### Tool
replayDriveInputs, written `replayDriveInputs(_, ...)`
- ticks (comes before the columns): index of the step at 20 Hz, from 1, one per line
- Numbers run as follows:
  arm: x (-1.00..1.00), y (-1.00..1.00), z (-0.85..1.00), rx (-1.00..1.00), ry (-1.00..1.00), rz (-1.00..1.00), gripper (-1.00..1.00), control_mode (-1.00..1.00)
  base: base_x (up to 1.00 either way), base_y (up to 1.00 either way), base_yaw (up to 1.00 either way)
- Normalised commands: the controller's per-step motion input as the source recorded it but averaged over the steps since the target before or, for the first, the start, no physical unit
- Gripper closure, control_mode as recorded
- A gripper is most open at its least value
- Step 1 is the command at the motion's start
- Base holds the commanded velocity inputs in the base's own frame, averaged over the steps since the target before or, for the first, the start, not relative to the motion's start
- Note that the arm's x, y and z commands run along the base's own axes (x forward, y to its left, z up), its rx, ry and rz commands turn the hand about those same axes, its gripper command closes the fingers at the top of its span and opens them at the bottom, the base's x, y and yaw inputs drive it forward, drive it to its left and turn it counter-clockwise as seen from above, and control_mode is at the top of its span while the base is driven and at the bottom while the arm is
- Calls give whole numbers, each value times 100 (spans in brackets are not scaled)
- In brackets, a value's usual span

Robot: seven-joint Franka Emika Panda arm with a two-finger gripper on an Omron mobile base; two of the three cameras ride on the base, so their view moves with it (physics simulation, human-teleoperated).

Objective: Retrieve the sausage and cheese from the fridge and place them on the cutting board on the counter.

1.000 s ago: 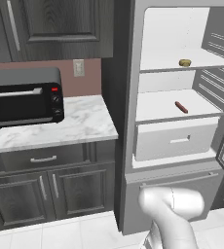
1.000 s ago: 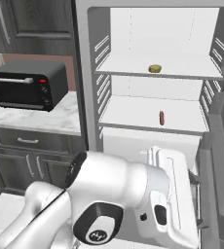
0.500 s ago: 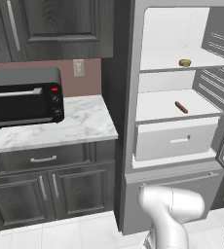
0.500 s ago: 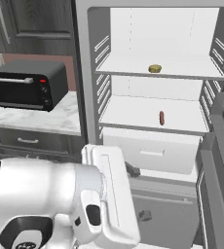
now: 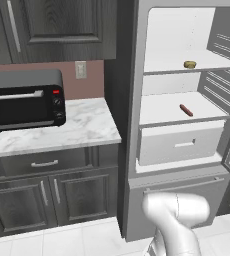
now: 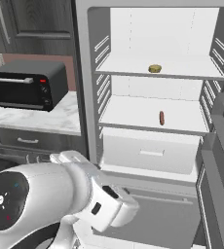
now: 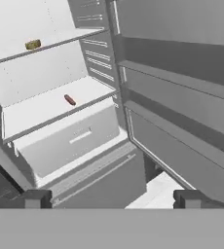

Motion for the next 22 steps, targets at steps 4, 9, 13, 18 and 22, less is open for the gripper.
replayDriveInputs(4, 60, 39, 18, 27, 53, 60, -100, -100, 0, 0, 0)
replayDriveInputs(9, 48, 68, 15, 7, 43, 15, -100, -100, 0, 0, 0)
replayDriveInputs(13, 26, 96, 0, -4, 18, -3, -100, -100, 0, 0, 0)
replayDriveInputs(18, 10, 67, -6, -2, 2, 3, -100, -100, 0, 0, 0)
replayDriveInputs(22, 0, 62, -6, -7, -20, 3, -100, -100, 0, 0, 0)
